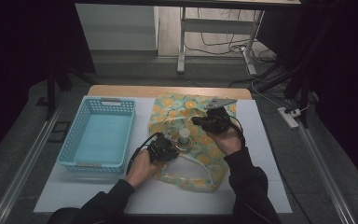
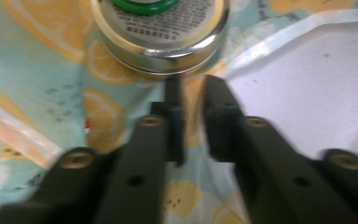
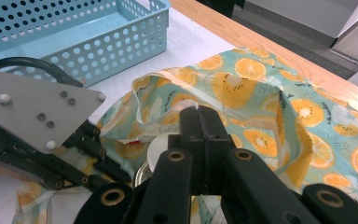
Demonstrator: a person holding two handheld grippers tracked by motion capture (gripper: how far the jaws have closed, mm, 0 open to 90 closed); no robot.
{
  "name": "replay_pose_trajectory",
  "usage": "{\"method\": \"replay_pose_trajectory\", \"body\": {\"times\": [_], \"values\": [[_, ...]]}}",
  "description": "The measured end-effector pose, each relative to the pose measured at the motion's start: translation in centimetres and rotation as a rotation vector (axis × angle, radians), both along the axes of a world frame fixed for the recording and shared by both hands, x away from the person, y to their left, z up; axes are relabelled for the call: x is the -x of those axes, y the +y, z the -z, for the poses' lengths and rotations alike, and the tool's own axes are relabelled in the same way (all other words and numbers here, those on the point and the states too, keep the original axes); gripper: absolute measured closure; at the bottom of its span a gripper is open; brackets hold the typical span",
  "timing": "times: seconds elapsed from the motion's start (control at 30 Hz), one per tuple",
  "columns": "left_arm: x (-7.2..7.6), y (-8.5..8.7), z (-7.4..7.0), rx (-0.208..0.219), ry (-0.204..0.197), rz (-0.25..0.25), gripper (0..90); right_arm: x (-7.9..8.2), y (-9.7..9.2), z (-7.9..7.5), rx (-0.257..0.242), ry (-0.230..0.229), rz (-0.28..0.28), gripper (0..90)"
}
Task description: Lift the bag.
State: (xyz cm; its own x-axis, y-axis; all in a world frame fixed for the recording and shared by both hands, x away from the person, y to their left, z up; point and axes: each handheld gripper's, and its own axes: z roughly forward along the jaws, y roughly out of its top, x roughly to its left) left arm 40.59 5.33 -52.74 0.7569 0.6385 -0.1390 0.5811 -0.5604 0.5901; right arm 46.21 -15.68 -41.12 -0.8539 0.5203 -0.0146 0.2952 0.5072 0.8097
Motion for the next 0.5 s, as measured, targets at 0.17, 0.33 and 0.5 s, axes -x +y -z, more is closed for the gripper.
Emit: {"method": "replay_pose_trajectory", "body": {"times": [0.17,0.33,0.5], "values": [[0.01,-0.06,-0.06,-0.002,0.004,-0.008,89.6,-0.03,-0.09,-0.03,0.0,0.001,0.001,90.0],[0.02,-0.13,-0.22,-0.007,0.008,-0.015,89.8,-0.14,-0.21,-0.01,-0.002,0.004,0.005,90.0],[-0.1,0.38,-0.48,0.037,0.015,-0.004,89.8,-0.23,-0.19,0.11,-0.006,0.021,0.004,90.0]]}}
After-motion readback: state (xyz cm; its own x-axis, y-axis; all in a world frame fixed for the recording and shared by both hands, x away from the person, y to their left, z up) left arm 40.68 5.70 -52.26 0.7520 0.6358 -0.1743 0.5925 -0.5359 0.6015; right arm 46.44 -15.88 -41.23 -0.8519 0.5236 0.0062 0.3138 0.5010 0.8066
